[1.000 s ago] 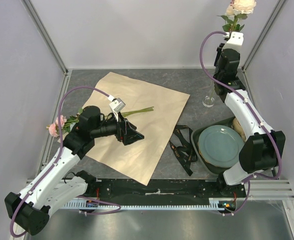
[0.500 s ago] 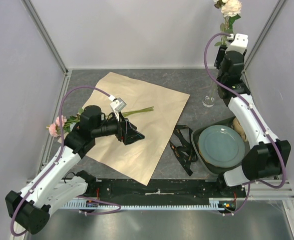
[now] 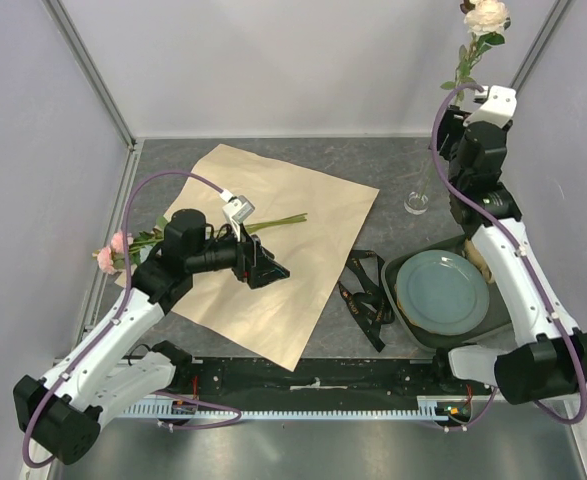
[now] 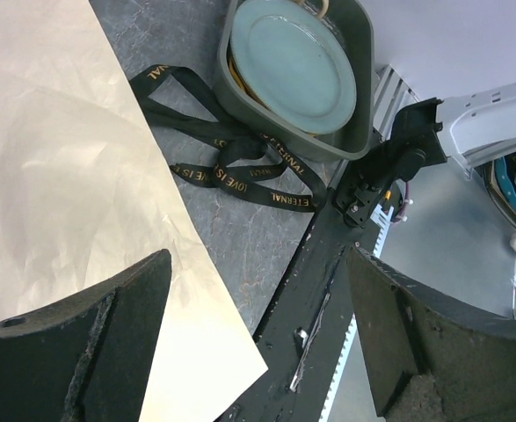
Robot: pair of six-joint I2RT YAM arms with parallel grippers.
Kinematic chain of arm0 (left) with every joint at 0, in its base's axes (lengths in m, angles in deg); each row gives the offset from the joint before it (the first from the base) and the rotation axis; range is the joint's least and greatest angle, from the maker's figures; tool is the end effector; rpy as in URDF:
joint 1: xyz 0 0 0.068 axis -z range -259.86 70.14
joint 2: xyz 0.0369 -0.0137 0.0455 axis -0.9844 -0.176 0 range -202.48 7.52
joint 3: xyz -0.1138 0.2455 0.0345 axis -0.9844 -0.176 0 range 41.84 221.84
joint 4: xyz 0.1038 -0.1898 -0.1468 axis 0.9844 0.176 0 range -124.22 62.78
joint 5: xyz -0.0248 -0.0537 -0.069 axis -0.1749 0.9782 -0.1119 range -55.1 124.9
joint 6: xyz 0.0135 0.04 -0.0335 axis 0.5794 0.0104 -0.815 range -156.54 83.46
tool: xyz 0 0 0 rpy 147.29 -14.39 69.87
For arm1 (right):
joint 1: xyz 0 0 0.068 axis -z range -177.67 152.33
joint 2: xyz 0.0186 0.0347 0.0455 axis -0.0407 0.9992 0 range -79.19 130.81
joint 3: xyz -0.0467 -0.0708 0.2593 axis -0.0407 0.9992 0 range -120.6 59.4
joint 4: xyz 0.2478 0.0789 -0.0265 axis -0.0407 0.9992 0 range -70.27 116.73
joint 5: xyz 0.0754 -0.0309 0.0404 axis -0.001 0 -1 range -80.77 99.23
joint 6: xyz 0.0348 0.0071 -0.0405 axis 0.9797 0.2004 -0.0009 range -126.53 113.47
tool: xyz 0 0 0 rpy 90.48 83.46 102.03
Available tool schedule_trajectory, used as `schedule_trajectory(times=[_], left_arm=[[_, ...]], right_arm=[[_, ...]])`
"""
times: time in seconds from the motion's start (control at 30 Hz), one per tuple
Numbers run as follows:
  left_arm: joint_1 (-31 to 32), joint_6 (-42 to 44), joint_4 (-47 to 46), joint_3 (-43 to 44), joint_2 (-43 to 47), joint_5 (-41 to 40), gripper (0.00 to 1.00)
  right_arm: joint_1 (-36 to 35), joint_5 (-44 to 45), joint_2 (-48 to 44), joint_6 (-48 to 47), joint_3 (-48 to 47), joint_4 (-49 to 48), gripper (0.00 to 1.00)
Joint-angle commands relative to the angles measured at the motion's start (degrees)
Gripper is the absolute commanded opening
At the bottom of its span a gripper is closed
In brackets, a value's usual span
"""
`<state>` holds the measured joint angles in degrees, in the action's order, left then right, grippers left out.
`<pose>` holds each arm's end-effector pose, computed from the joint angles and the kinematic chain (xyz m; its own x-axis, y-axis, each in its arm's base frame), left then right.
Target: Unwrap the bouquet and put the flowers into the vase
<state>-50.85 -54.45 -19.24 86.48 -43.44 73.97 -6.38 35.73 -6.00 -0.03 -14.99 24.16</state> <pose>0.1627 -0.1158 0.3143 -0.5760 0.0463 -0.8161 0.7492 0.4292 -0.5044 0.2920 0.0286 0.4253 -0.0208 0.0993 -0.9948 0.3093 0.9469 0.0881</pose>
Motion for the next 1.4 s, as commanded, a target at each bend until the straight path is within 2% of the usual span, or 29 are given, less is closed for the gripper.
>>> schedule_trajectory(times=[0.0, 0.17, 0.27, 0.37, 0.4, 0.47, 0.5, 0.57, 0.63, 0.73, 0.77, 0.8, 0.83, 0.93, 1.07, 1.13, 1.23, 1.37], left_arm=[[0.1, 1.5, 0.0, 0.4, -0.6, -0.5, 0.88], [0.1, 1.2, 0.0, 0.7, -2.2, -1.3, 0.88], [0.0, -2.0, 0.0, 1.1, -3.4, -3.1, 0.88], [-0.2, -8.7, -0.5, 1.2, -5.5, -6.8, 0.88], [-0.3, -10.5, -1.0, 1.1, -6.3, -8.6, 0.88], [-0.6, -16.2, -1.5, 1.0, -8.8, -12.3, 0.88], [-0.8, -18.5, -1.6, 1.1, -9.8, -16.9, 0.89], [-2.2, -24.3, -3.9, 0.5, -12.0, -19.5, 0.90], [-3.7, -29.2, -7.1, -0.9, -12.9, -21.4, 0.90], [-7.8, -42.4, -17.2, -7.7, -15.0, -23.8, 0.90], [-10.0, -50.6, -20.7, -9.6, -16.4, -24.0, 0.88], [-10.9, -54.8, -29.1, -11.4, -17.4, -25.1, 0.88], [-11.4, -62.6, -32.6, -14.6, -18.4, -26.7, 0.88], [-11.2, -72.3, -41.2, -17.1, -22.9, -35.5, 0.87], [-9.2, -72.9, -40.7, -13.3, -28.2, -45.7, 0.84], [-8.0, -74.6, -35.9, -10.6, -30.3, -52.2, 0.84], [-7.8, -79.3, -31.6, -7.4, -34.2, -55.2, 0.83], [-7.7, -83.3, -31.0, -4.4, -39.6, -56.6, 0.75]], right_arm=[[0.1, -5.0, -6.4, 4.6, 3.5, 3.9, 0.76], [-0.6, -14.6, -10.5, 10.7, 9.7, 6.3, 0.78], [-4.5, -19.5, -11.7, 14.1, 13.8, 6.4, 0.78], [-12.8, -20.9, -10.2, 15.5, 16.6, 7.1, 0.78], [-17.6, -21.0, -8.8, 15.8, 17.3, 7.6, 0.78], [-22.0, -21.1, -7.6, 17.5, 19.9, 7.4, 0.78], [-25.4, -21.2, -6.9, 18.2, 21.0, 6.1, 0.78], [-28.5, -21.6, -6.8, 19.8, 25.0, 3.4, 0.78], [-29.3, -21.6, -7.4, 20.4, 28.3, 2.4, 0.78], [-29.3, -22.8, -9.2, 20.0, 31.3, 1.6, 0.78], [-29.3, -23.3, -10.5, 19.3, 31.8, 1.7, 0.78], [-29.3, -24.0, -11.4, 18.2, 32.1, 2.2, 0.78], [-29.4, -24.3, -12.4, 17.7, 32.6, 2.5, 0.78], [-29.3, -25.1, -16.7, 15.7, 33.3, 4.5, 0.79], [-29.3, -25.7, -23.3, 14.8, 34.3, 7.1, 0.79], [-29.4, -26.1, -25.2, 14.6, 35.2, 7.8, 0.79], [-29.3, -26.0, -28.0, 14.2, 36.2, 9.1, 0.80], [-29.3, -26.2, -29.4, 13.4, 37.1, 10.2, 0.80]])
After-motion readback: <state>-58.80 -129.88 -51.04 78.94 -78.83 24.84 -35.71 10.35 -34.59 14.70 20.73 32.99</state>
